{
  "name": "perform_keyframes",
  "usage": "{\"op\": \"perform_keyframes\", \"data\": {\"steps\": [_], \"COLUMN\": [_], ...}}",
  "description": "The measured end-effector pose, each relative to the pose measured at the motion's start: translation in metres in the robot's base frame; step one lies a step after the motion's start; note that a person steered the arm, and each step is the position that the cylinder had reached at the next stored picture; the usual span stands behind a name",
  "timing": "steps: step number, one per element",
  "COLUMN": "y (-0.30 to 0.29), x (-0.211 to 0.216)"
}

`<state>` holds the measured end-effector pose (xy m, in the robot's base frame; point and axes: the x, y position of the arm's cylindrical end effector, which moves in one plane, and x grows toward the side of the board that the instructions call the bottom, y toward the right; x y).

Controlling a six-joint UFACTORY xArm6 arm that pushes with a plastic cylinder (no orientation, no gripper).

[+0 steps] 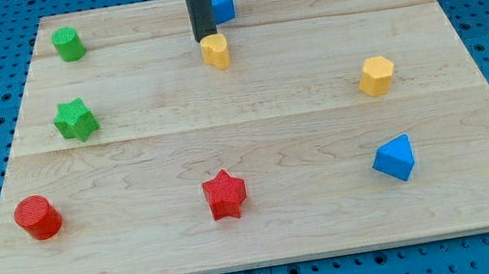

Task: Slightly push the green circle upwards

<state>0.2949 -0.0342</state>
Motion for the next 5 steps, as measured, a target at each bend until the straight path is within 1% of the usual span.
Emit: {"op": "perform_keyframes", "data": {"steps": [1, 3, 4, 5], "y": [0.021, -0.168, -0.216, -0.194], "x": [0.0, 0.006, -0.004, -0.025]}}
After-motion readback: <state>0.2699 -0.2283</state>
